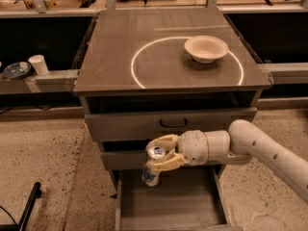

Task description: Place redbull can into bottom drawer

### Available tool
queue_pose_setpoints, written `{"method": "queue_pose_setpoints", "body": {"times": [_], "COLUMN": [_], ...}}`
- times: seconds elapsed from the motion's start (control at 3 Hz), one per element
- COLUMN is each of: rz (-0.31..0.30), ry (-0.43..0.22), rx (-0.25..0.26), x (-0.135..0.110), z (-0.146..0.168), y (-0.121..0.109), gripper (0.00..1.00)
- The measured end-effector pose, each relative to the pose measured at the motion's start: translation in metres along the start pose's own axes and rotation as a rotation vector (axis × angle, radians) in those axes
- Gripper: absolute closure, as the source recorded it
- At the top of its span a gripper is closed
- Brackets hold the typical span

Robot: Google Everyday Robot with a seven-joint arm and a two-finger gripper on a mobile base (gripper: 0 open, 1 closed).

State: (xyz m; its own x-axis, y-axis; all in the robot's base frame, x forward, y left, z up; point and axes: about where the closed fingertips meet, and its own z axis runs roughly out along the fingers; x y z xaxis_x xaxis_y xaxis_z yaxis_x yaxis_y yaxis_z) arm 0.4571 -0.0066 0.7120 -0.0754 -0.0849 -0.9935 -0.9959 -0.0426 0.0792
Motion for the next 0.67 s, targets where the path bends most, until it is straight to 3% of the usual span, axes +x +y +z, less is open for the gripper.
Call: {"method": "queue_pose_setpoints", "body": {"times": [0.33, 0.67], "rz": [0.014, -0.018], "ry": [-0.072, 0.038], "rx": [-0.015, 0.032], "x": [-0.012, 0.054], "z": [0.008, 0.004], "y": [-0.002, -0.018], "gripper": [1.0, 1.0]}}
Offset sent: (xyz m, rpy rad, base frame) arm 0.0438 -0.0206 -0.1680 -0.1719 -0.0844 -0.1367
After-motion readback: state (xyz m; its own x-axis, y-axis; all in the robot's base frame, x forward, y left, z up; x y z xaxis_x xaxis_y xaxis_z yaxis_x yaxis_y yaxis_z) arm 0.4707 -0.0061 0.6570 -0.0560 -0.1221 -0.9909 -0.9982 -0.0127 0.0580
